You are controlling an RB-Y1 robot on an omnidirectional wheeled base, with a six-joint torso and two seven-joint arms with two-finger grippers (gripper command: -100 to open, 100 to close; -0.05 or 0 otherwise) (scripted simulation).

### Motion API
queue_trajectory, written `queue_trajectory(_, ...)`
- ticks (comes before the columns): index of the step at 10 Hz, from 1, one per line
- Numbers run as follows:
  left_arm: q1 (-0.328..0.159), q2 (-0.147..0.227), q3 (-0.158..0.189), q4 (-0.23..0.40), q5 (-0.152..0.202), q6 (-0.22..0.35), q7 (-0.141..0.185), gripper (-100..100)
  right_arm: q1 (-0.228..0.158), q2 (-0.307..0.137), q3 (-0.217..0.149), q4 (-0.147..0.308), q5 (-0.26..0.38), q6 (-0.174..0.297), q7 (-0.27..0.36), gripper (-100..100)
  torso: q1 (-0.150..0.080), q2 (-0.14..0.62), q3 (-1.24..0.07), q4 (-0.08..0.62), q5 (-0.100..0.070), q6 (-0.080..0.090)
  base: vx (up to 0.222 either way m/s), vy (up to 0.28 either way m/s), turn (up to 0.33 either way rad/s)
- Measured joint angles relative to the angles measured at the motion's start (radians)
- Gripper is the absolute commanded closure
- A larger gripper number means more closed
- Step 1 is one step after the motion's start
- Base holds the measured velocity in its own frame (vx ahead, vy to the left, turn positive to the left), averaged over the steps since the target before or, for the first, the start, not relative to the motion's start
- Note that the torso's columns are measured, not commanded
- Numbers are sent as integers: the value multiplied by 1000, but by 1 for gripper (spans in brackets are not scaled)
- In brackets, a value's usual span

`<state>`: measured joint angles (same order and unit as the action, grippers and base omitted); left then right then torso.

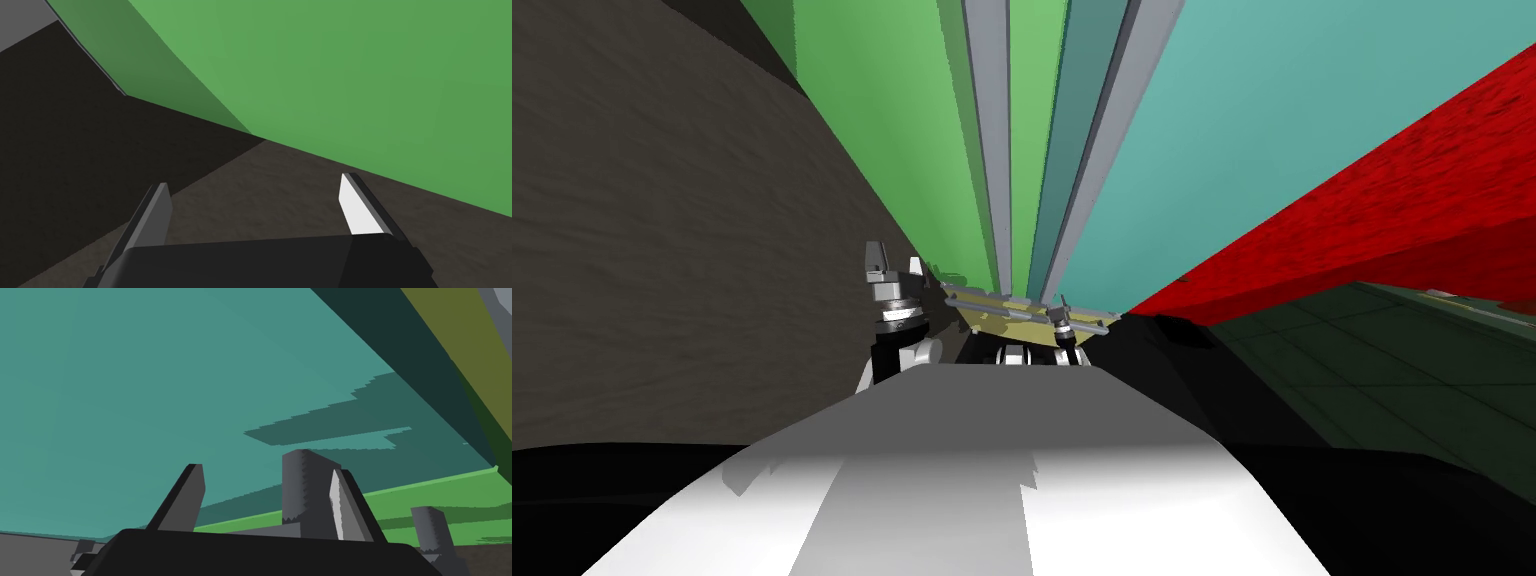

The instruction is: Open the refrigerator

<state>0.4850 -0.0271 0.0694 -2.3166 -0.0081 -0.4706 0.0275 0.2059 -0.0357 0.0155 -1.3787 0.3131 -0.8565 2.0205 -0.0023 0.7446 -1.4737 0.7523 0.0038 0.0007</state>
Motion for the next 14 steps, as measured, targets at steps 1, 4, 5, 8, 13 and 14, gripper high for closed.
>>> queue_trajectory(1, 0, 0, 0, 0, 0, 0, 0, 0, 22, 2, -27, -9, 21, -24, -27, 100, 1, -1, 0, -3, 0, 3, 63, 50, 33)
queue_trajectory(4, 0, 0, 0, 0, 0, 0, 0, 0, 95, 17, -100, -52, 78, -88, -101, 100, 2, 0, 0, -3, 1, 3, 62, 58, 30)
queue_trajectory(5, 0, 0, 0, 0, 0, 0, 0, 0, 97, 20, -112, -45, 83, -105, -108, 100, 0, 1, 1, -3, 0, 1, 63, 43, 91)
queue_trajectory(8, 0, 0, 0, 0, 0, 0, 0, 0, 172, 39, -183, -90, 148, -162, -176, 100, 3, 1, 1, -4, 1, 2, 78, 56, 53)
queue_trajectory(13, 0, 0, 0, 0, 0, 0, 0, 0, 295, 56, -295, -159, 231, -260, -291, 100, 5, 3, 1, -5, 3, 2, 57, 50, 41)
queue_trajectory(14, 0, 0, 0, 0, 0, 0, 0, 0, 301, 56, -324, -150, 244, -288, -313, 100, 4, 1, 0, -5, 2, 1, 76, 49, 82)
